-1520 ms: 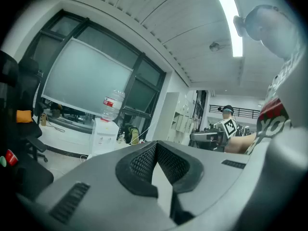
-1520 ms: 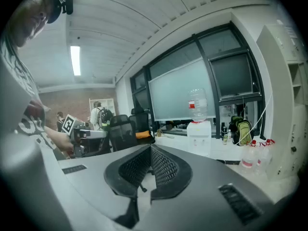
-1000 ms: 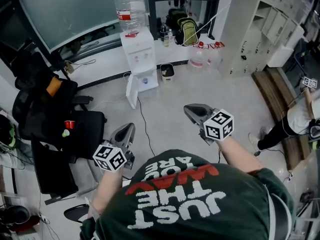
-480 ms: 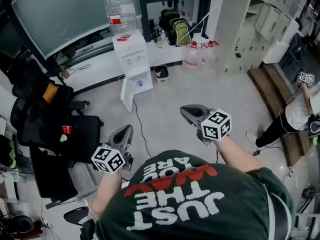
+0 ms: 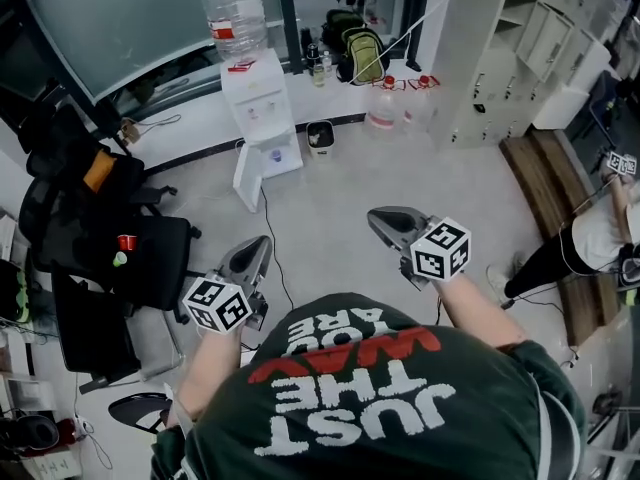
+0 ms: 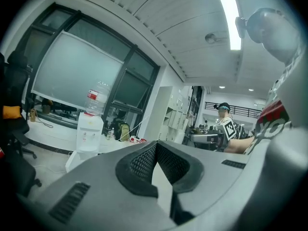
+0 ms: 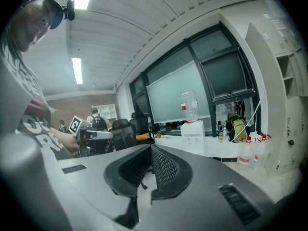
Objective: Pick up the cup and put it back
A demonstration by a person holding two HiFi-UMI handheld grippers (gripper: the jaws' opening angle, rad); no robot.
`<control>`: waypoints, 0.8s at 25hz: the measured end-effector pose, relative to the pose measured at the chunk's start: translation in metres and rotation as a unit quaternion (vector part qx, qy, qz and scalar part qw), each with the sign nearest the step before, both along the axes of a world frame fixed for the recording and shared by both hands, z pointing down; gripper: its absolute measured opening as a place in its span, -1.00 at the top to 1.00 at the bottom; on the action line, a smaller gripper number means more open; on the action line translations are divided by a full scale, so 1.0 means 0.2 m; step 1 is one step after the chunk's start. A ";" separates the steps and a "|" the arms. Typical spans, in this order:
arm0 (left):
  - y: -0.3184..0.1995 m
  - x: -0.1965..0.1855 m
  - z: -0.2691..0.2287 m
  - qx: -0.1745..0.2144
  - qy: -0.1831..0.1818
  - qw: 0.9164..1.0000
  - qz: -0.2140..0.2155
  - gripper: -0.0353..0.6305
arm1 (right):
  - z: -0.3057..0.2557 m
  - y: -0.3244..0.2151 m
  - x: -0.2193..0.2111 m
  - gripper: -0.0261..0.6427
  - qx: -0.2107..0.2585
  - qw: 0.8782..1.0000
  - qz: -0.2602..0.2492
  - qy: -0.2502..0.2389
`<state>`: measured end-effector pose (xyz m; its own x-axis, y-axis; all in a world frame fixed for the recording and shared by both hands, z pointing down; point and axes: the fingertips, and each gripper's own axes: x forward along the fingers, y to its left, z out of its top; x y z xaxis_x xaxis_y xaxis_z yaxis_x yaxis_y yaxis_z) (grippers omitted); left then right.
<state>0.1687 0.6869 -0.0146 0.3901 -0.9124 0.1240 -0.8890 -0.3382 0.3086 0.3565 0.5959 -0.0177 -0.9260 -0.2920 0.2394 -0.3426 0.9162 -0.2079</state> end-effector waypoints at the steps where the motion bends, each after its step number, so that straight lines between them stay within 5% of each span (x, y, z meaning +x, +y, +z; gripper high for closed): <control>1: -0.01 0.04 0.00 -0.002 -0.002 1.000 0.000 0.87 | 0.01 -0.02 0.04 0.82 -0.001 1.000 -0.002 0.000; 10: -0.13 0.15 0.04 -0.020 -0.010 1.000 -0.018 0.87 | 0.11 -0.19 0.12 0.82 -0.014 1.000 -0.025 -0.004; 16: -0.24 -0.13 0.11 -0.011 0.003 1.000 -0.029 0.87 | 0.17 -0.32 -0.17 0.83 -0.011 0.999 -0.035 0.006; 20: -0.36 -0.48 0.23 -0.009 0.013 1.000 -0.016 0.87 | 0.23 -0.43 -0.53 0.83 -0.006 0.999 -0.034 0.020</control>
